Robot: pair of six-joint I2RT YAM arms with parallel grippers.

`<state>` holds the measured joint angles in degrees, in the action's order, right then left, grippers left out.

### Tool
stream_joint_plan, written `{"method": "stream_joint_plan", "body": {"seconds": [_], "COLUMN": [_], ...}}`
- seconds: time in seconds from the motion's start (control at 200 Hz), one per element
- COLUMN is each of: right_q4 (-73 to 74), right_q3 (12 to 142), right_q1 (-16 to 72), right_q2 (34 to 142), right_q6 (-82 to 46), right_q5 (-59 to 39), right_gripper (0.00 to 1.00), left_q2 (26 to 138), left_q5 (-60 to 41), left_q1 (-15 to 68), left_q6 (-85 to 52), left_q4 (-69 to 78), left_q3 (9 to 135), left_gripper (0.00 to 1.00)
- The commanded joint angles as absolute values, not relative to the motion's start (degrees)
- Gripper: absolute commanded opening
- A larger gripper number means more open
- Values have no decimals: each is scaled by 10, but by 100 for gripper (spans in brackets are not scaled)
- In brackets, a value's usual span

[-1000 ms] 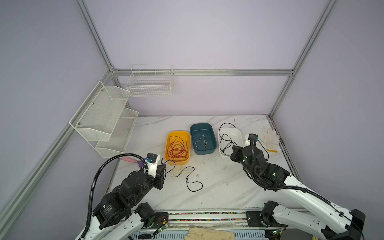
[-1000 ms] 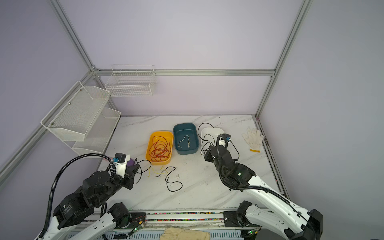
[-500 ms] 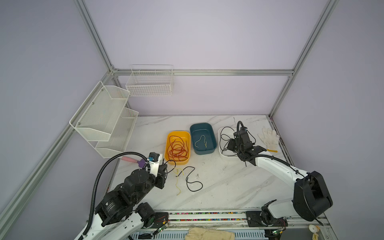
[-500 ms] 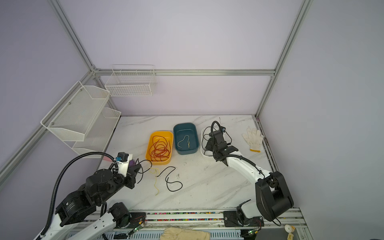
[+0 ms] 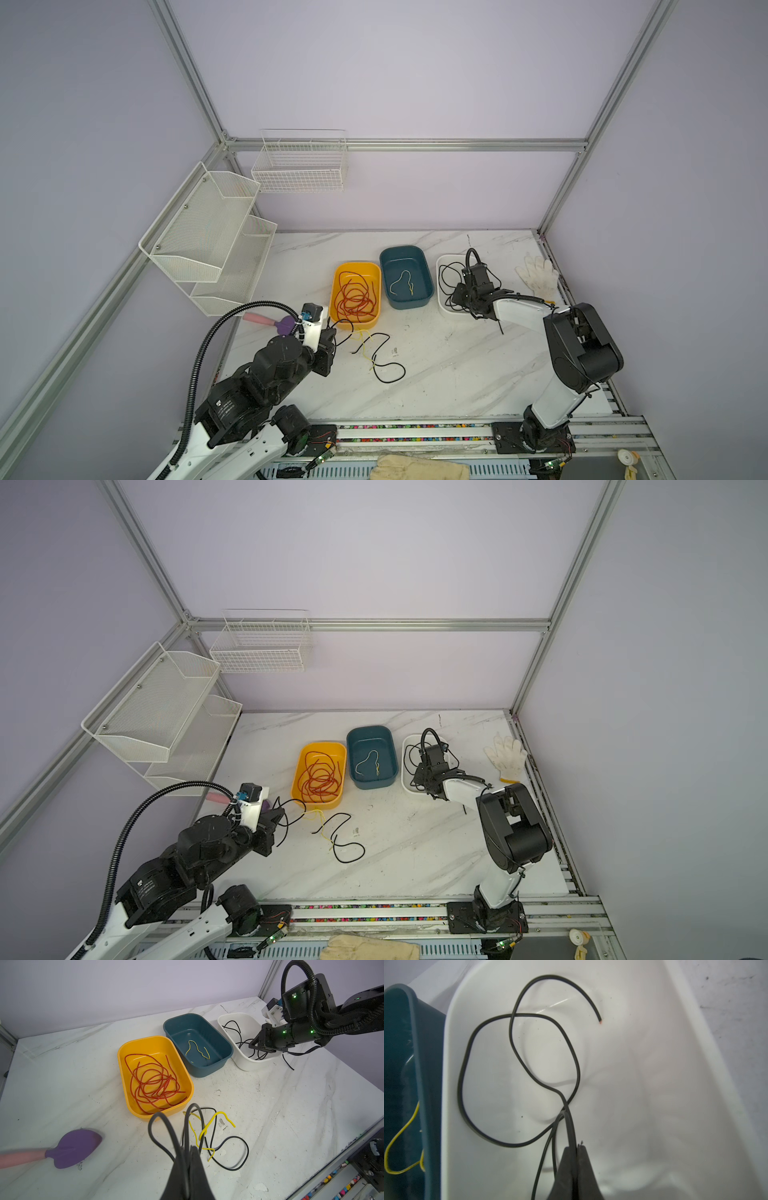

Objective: Untangle the cables
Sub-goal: 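Pull the black wire out with the right gripper and carry it over the white tub, then lower the black wire into the white tub and open the right gripper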

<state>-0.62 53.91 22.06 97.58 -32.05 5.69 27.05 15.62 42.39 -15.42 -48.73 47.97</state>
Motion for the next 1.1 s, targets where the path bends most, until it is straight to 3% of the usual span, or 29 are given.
{"method": "stream_joint_plan", "body": {"seconds": [0.0, 0.22, 0.455, 0.635, 0.91, 1.095], "right_q4": [-4, -40, -81, -90, -206, -235], "right_q3": [557, 553, 513, 452, 414, 373], "right_q1": [220, 220, 220, 208, 207, 207], "right_q2": [949, 882, 791, 708, 661, 640], "right_q6": [-321, -327, -391, -471, -512, -526], "right_q5": [47, 55, 95, 91, 227, 250], "right_gripper": [11, 53, 73, 75, 74, 70], "left_q2": [273, 276, 271, 271, 265, 264], "left_q5": [153, 151, 154, 155, 156, 155], "left_q1": [421, 420, 420, 420, 420, 420], "left_q6": [-152, -152, -152, -153, -153, -153], "left_q4": [-462, -463, -463, -462, -463, -463], "left_q3": [467, 467, 466, 466, 465, 466], "left_gripper": [0, 0, 0, 0, 0, 0]}}
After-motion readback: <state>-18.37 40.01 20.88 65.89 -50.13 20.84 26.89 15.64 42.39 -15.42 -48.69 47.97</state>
